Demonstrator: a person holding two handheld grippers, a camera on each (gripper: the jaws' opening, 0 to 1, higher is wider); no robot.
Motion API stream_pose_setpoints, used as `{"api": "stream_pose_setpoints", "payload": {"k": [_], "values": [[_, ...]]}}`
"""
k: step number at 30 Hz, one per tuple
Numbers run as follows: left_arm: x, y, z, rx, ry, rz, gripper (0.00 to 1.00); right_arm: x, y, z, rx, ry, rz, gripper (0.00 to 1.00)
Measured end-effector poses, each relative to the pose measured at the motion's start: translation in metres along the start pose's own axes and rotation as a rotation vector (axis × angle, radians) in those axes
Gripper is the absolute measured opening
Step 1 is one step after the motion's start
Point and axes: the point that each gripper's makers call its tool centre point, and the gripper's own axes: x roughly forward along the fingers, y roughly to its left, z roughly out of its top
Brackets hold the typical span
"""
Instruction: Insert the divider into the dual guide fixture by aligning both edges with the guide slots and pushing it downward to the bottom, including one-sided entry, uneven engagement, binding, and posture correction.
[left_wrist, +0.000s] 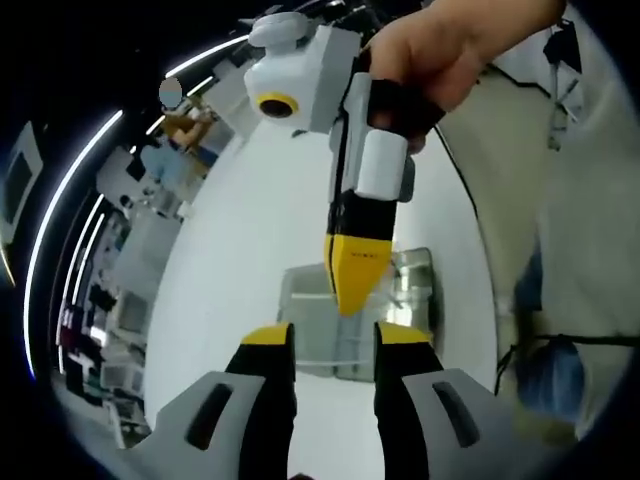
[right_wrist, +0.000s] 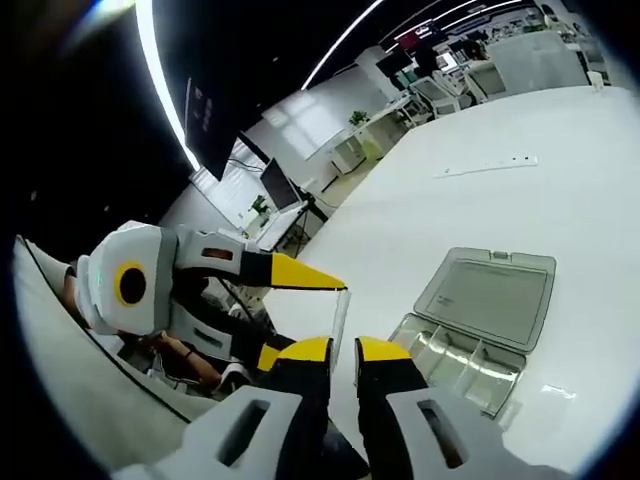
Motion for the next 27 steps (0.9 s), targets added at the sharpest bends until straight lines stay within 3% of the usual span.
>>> {"api": "stream_pose_setpoints", "payload": {"k": [27], "values": [[0.0030,0.0023,0.0022,0.051,-0.002,0.024,0.27,0.0046,0.0015,-0.0027,0.069,0.004,0.022,0.00]]}}
